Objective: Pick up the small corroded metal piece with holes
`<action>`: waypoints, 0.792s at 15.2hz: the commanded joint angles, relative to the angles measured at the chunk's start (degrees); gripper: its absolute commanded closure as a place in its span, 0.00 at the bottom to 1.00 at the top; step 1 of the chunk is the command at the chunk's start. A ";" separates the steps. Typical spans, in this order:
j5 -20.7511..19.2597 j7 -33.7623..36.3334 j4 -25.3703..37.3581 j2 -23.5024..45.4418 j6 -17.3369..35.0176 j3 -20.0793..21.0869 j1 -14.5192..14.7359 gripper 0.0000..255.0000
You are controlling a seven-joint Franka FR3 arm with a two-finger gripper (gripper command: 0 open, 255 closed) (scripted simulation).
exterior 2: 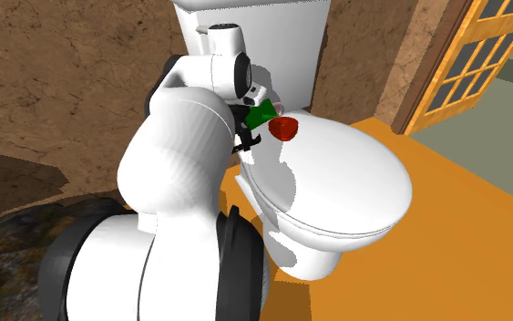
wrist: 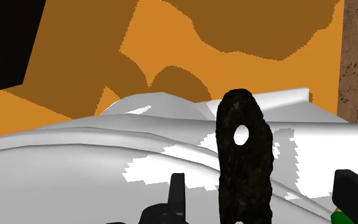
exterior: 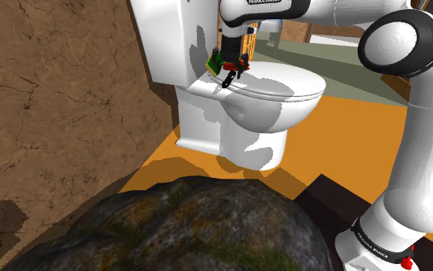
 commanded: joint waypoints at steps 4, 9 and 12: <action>0.02 0.19 -3.45 -0.46 3.01 -0.05 -0.19 0.00; 0.03 0.12 -3.25 -0.40 2.87 -0.06 -0.22 1.00; 0.03 0.11 -3.25 -0.41 2.86 -0.06 -0.22 1.00</action>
